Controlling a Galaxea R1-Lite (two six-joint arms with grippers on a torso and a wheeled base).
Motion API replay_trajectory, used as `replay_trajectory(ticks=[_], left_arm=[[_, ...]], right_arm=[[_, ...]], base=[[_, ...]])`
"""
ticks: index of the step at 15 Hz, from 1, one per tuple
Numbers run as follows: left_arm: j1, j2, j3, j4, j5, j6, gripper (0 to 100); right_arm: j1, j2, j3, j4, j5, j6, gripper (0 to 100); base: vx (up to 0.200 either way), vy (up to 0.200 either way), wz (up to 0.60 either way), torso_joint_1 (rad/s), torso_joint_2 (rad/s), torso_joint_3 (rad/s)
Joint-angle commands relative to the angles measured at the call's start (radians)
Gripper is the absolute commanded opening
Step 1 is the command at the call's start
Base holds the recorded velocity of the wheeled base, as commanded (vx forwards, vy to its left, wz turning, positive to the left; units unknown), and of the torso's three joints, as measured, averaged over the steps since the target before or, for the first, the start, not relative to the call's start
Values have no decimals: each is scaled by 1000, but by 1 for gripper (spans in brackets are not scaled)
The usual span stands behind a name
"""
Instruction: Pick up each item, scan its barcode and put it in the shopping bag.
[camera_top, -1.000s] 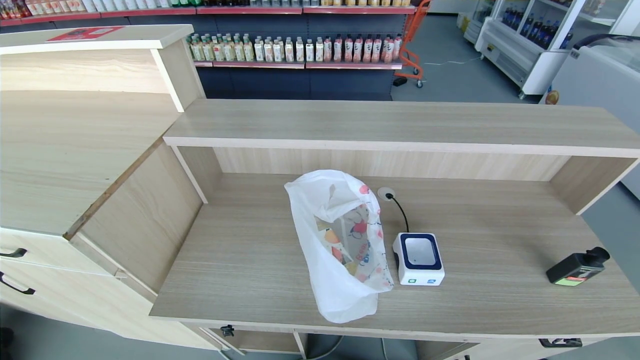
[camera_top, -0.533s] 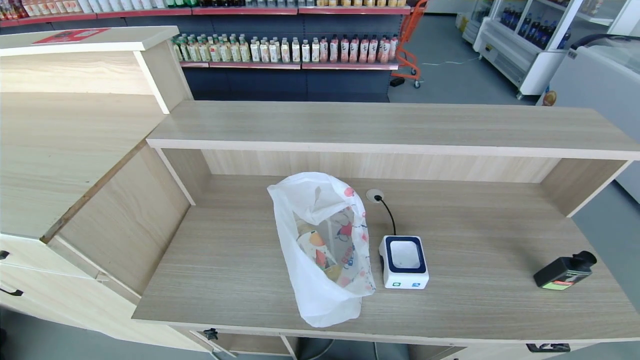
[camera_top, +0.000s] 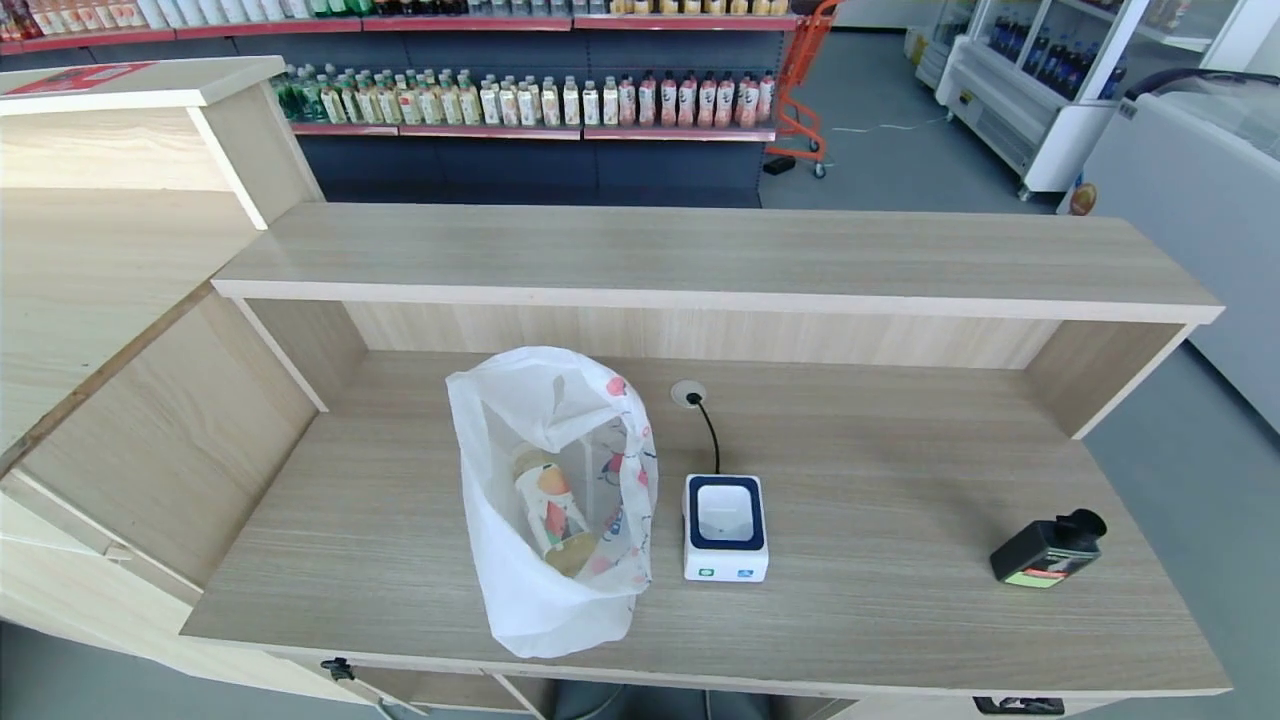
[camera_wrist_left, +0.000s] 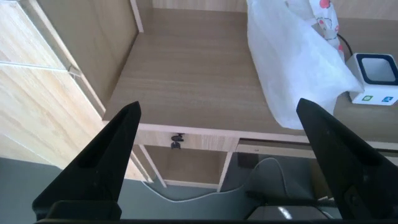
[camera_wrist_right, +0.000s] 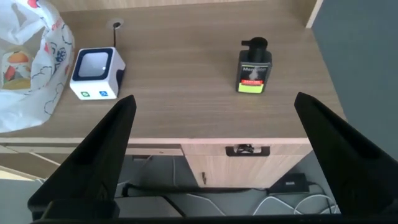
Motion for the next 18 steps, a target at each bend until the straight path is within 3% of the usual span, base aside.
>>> replay_trajectory(ticks=[1, 5, 7, 14, 18], left_arm=[[0, 0, 0, 0, 1, -1, 100], [0, 0, 0, 0, 1, -5, 100], [0, 0, 0, 0, 1, -8, 100], [0, 0, 0, 0, -1, -1, 100], [0, 0, 0, 0, -1, 1, 100]], right_arm=[[0, 5, 0, 0, 0, 0, 100], [0, 5, 0, 0, 2, 0, 100], [0, 5, 0, 0, 0, 0, 100], [0, 5, 0, 0, 2, 2, 100], [0, 5, 0, 0, 2, 0, 100]], base=[[0, -200, 0, 2, 7, 2], [0, -200, 0, 5, 1, 4], [0, 0, 0, 0, 0, 0], [-171, 0, 0, 4, 3, 1], [0, -200, 0, 1, -2, 6]])
